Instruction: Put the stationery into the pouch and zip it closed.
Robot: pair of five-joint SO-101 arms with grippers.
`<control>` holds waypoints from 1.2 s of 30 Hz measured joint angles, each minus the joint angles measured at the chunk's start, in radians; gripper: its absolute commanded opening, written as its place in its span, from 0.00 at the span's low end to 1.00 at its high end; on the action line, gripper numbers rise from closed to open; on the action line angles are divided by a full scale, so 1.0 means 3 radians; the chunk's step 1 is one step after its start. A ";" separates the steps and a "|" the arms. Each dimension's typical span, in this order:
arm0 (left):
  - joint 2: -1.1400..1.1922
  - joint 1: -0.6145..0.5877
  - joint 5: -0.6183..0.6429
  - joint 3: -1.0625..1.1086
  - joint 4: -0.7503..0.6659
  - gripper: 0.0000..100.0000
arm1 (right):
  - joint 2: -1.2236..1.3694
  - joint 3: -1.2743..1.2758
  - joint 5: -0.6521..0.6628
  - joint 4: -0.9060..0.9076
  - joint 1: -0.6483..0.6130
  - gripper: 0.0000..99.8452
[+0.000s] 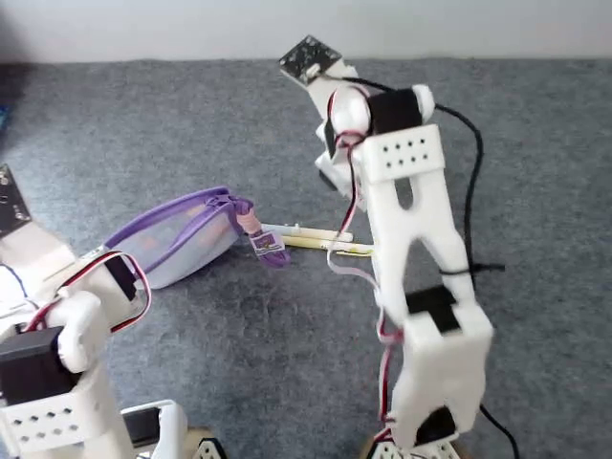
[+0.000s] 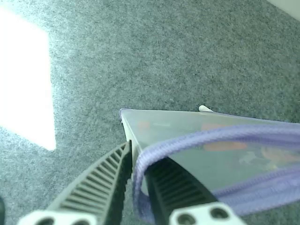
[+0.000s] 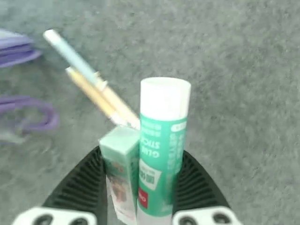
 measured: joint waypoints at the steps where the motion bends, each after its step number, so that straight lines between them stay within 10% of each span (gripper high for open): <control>1: 0.0000 0.0000 0.0000 0.0000 0.0000 0.01 | -0.0205 0.0184 -0.0036 0.0000 -0.0046 0.01; 18: 0.0000 0.0000 0.0000 0.0000 0.0000 0.01 | -0.2440 0.0798 -0.1156 -0.0046 -0.1575 0.01; 36: 0.0000 0.0000 0.0000 0.0015 0.0000 0.01 | -0.2388 0.1678 -0.1570 -0.2399 -0.1933 0.01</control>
